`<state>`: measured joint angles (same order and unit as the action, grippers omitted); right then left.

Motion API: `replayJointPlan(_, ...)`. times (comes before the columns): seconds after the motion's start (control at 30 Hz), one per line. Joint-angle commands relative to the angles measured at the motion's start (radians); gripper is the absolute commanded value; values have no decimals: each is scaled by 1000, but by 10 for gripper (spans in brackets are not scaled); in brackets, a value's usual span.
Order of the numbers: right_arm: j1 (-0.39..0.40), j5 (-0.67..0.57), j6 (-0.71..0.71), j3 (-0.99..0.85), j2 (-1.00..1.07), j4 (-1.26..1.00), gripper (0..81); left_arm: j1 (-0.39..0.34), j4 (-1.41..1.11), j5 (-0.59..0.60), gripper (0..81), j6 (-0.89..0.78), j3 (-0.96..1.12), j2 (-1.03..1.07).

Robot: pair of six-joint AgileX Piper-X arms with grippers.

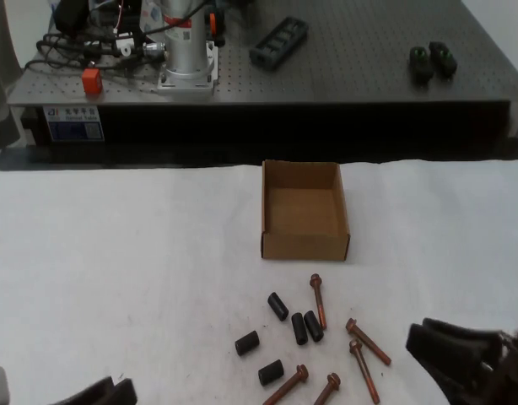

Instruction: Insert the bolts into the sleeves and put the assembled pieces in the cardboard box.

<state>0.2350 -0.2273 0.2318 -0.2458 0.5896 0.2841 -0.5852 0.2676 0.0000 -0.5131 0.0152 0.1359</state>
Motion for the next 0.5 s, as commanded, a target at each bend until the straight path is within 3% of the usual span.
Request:
replayJointPlan(0.0,1,40,-103,-99,120,115,259,4,-26,13,337,0,25,36)
replayJointPlan(0.23,1,193,-384,-480,696,395,259,4,-31,39,314,44,95,118)
replayJointPlan(0.47,1,220,-483,-688,999,472,259,4,-31,73,314,53,111,132)
